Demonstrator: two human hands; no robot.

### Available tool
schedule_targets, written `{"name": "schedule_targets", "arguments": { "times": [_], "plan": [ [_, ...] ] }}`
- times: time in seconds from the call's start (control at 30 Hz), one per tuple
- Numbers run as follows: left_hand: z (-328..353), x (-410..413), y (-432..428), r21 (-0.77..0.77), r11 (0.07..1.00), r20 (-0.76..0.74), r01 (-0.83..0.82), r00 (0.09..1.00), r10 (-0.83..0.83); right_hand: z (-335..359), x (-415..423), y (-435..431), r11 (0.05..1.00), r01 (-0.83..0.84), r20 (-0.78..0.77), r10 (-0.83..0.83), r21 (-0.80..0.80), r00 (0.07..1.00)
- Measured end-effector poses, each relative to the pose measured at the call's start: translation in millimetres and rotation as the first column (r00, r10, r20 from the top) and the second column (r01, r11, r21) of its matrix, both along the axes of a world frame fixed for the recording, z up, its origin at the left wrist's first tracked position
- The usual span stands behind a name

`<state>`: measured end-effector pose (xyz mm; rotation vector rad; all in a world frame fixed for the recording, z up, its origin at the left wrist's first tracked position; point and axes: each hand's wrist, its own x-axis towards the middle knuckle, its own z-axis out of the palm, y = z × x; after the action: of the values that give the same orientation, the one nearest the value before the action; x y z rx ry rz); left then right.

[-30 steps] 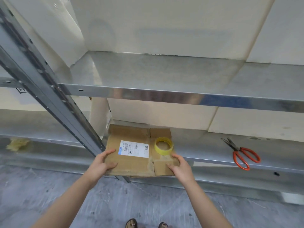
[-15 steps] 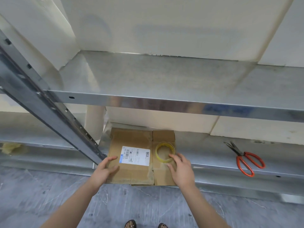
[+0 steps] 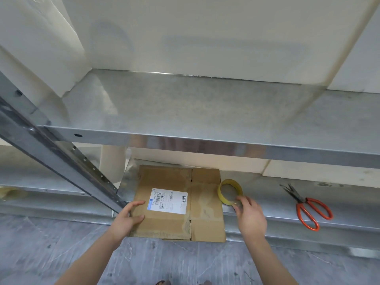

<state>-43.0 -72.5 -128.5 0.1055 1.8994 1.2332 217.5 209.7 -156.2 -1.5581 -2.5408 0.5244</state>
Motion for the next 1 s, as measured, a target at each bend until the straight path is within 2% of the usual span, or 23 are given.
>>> {"name": "schedule_targets", "arguments": {
  "times": [0.2,0.4,0.5,0.63,0.73,0.8,0.9,1.0],
  "plan": [
    [2,0,0,-0.003,1.000,-0.004,-0.031,1.000,0.031,1,8,-9,0.996,-0.075,0.074,0.078,-0.040,0.994],
    [4,5,-5,0.044,0.999,-0.013,0.001,1.000,0.000,-6,21,-58,0.961,-0.274,0.071,0.270,0.050,0.960],
    [7,12,-12,0.054,0.998,-0.025,0.026,0.999,-0.025,-8,20,-80,0.944,-0.331,0.031,0.330,0.021,0.943],
    [8,27,-28,0.080,0.996,-0.021,0.034,0.999,-0.033,-8,18,-93,0.945,-0.222,-0.125,0.197,-0.239,0.972],
    [8,41,-47,0.082,0.997,-0.014,0.015,1.000,-0.014,-5,12,-94,0.842,-0.188,-0.335,0.009,-0.506,0.942],
    [7,50,-62,0.090,0.996,-0.008,-0.014,1.000,0.014,-4,12,-93,0.788,-0.183,-0.389,-0.077,-0.587,0.918],
    [11,61,-78,0.098,0.994,-0.010,-0.040,0.999,0.041,-4,13,-90,0.711,-0.140,-0.385,-0.195,-0.689,0.902],
    [17,70,-82,0.129,0.990,-0.026,-0.048,0.998,0.052,-5,18,-86,0.663,-0.163,-0.412,-0.237,-0.731,0.880]
  ]
}}
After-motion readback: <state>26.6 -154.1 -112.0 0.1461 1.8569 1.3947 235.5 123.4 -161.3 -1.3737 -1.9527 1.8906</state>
